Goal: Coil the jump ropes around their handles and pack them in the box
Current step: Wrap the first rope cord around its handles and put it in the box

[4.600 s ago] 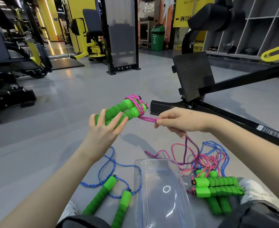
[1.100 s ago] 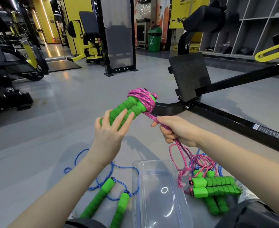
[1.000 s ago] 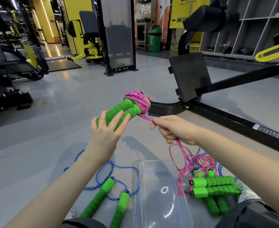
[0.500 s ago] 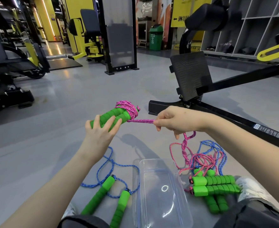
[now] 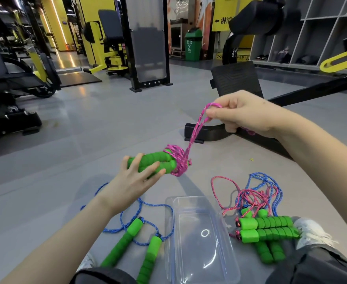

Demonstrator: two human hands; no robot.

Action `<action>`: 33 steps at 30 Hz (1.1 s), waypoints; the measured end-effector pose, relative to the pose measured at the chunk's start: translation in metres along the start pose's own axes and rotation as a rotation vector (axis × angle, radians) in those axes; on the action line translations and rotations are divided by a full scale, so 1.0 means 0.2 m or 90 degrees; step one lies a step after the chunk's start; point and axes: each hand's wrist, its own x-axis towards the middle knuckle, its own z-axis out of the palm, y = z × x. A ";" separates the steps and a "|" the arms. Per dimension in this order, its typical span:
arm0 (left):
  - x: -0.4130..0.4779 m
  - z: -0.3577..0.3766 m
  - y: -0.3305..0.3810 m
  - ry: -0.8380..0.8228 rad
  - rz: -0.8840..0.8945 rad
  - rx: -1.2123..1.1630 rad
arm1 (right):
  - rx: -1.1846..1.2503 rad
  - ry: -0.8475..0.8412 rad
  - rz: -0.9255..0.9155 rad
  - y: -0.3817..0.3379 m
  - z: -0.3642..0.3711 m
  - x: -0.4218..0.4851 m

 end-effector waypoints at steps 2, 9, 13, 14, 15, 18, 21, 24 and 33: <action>0.02 -0.04 0.05 0.042 0.064 -0.006 | 0.047 0.065 -0.016 0.03 -0.02 0.01; 0.14 -0.22 0.31 0.289 0.144 -0.086 | 0.257 0.113 0.031 0.27 -0.04 0.04; 0.22 -0.33 0.40 0.383 0.104 -0.151 | 0.286 0.068 0.116 0.42 0.02 0.00; 0.24 -0.35 0.40 0.402 0.075 -0.164 | 0.292 0.051 0.138 0.43 0.03 -0.03; 0.26 -0.36 0.39 0.419 0.037 -0.176 | 0.280 0.041 0.159 0.44 0.04 -0.05; 0.28 -0.32 0.29 0.437 -0.074 -0.178 | 0.169 0.071 0.253 0.47 0.10 -0.10; 0.23 -0.20 0.19 0.380 -0.137 -0.144 | 0.299 0.075 0.221 0.54 0.15 -0.09; 0.18 -0.13 0.15 0.333 -0.230 -0.129 | 0.312 0.028 0.213 0.51 0.20 -0.05; 0.17 -0.11 0.10 0.122 -0.374 -0.172 | -0.031 -0.052 0.113 0.27 0.28 -0.01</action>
